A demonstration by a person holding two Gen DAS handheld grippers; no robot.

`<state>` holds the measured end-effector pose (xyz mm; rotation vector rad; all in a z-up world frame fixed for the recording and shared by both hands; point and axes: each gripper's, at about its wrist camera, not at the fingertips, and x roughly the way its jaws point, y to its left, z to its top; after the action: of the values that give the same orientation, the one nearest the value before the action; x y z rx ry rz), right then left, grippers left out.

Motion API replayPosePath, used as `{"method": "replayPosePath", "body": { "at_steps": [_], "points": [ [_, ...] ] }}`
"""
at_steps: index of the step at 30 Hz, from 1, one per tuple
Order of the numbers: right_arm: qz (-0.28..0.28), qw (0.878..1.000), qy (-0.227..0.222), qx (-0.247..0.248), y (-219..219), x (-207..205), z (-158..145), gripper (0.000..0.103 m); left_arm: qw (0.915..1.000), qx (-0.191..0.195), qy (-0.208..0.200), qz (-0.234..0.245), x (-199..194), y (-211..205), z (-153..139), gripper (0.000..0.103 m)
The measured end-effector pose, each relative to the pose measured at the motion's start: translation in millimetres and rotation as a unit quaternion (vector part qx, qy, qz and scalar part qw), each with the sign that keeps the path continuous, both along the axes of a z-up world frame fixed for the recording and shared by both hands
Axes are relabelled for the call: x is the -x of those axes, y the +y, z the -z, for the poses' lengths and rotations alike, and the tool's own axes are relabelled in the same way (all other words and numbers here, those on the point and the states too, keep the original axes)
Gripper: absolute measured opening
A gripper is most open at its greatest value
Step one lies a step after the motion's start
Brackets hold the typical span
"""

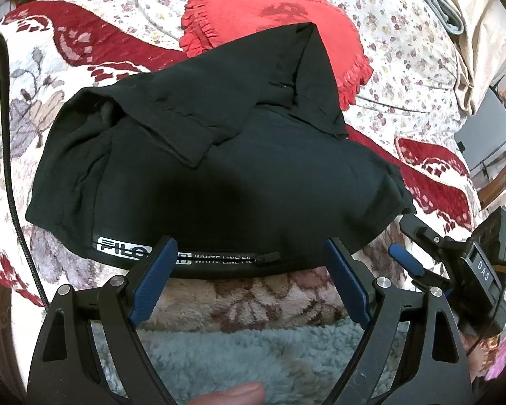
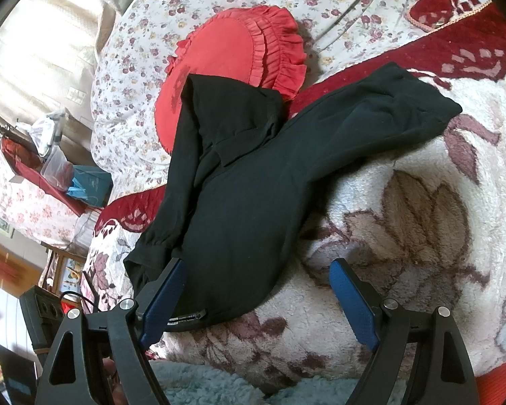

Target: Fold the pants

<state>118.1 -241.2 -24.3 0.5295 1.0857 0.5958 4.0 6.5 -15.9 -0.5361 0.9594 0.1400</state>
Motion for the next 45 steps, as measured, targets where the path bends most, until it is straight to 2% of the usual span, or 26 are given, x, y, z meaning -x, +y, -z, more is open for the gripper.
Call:
{"method": "replayPosePath", "body": {
  "at_steps": [9,16,21,24,30,45],
  "points": [
    [-0.002,1.000,-0.001,0.001,-3,-4,0,0.085,0.9999,-0.011,0.002,0.000,2,-1,-1,0.088],
    [0.000,1.000,-0.004,-0.001,-2,-2,-1,0.085,0.9988,-0.047,0.008,-0.009,4,-7,-2,0.088],
    [0.001,1.000,-0.005,-0.001,-2,-3,-1,0.085,0.9896,-0.134,0.034,-0.041,4,-17,-4,0.088],
    [0.000,1.000,-0.005,-0.001,-2,-2,-1,0.085,0.9858,-0.158,0.040,-0.042,2,-20,-2,0.088],
    [0.001,1.000,-0.004,-0.001,-2,-1,-2,0.085,0.9835,-0.170,0.043,-0.044,3,-20,-1,0.088],
    [0.002,1.000,-0.004,-0.001,-2,-1,-1,0.085,0.9834,-0.170,0.047,-0.045,4,-25,-2,0.088]
  ]
}}
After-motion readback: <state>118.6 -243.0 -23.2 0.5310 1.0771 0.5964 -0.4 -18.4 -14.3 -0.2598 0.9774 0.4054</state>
